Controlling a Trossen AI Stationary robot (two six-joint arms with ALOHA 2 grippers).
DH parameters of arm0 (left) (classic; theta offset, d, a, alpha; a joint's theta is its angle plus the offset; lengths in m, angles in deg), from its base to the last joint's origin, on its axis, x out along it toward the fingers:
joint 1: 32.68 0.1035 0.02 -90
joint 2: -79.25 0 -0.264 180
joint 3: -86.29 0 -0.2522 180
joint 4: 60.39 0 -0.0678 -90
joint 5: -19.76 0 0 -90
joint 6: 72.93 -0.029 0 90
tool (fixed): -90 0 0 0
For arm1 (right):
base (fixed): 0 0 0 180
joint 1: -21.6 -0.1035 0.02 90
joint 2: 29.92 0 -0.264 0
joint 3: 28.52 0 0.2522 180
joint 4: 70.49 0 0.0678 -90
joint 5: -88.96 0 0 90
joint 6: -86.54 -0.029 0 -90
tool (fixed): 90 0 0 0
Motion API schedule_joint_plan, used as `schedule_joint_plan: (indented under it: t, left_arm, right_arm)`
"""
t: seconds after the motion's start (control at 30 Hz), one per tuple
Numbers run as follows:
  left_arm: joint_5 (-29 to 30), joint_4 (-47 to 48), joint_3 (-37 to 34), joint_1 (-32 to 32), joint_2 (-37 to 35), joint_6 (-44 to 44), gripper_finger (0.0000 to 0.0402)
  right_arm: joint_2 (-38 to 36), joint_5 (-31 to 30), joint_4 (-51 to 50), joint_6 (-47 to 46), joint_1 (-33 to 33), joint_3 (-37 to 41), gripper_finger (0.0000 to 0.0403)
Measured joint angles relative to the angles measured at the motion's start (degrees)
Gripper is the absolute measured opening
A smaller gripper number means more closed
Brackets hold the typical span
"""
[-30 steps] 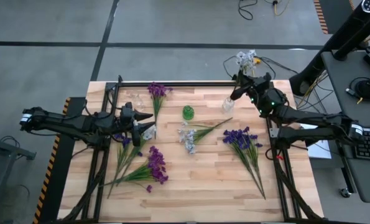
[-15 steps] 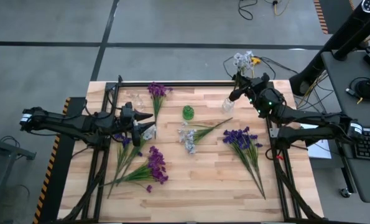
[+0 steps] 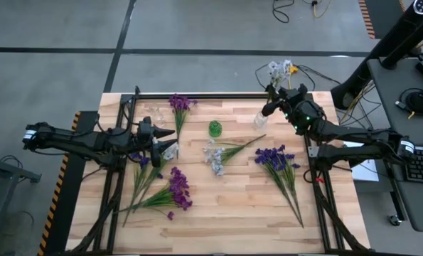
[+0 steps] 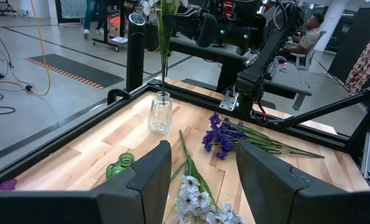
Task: Sort flowers into vase by color
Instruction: Put the bottom right white flowers into the right transparent flower vase, then prepare the violet flowers into the left transparent flower vase
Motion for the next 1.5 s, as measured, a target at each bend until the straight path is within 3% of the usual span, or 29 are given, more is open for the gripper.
schedule_joint_plan:
  t: [0.47, 1.03, 1.2, 1.5]
  left_arm:
    - [0.0, 0.0, 0.0, 0.0, 0.0, 0.01, 0.0165]
    - [0.04, 0.0, 0.0, 0.0, 0.02, 0.01, 0.0165]
    - [0.04, 0.0, 0.0, 0.0, 0.02, 0.06, 0.0165]
    - [-0.55, 0.19, 0.0, 0.0, 0.02, 3.22, 0.0165]
  right_arm:
    - [-1.09, 0.46, -8.56, -3.33, -0.15, -0.11, 0.0188]
    - [-2.84, 2.01, -41.36, -15.41, -0.15, -9.37, 0.0316]
    - [-2.84, 2.71, -49.9, -19.97, -0.15, -12.57, 0.0337]
    - [-2.91, 10.96, -60.5, -26.21, -0.45, -16.6, 0.0345]
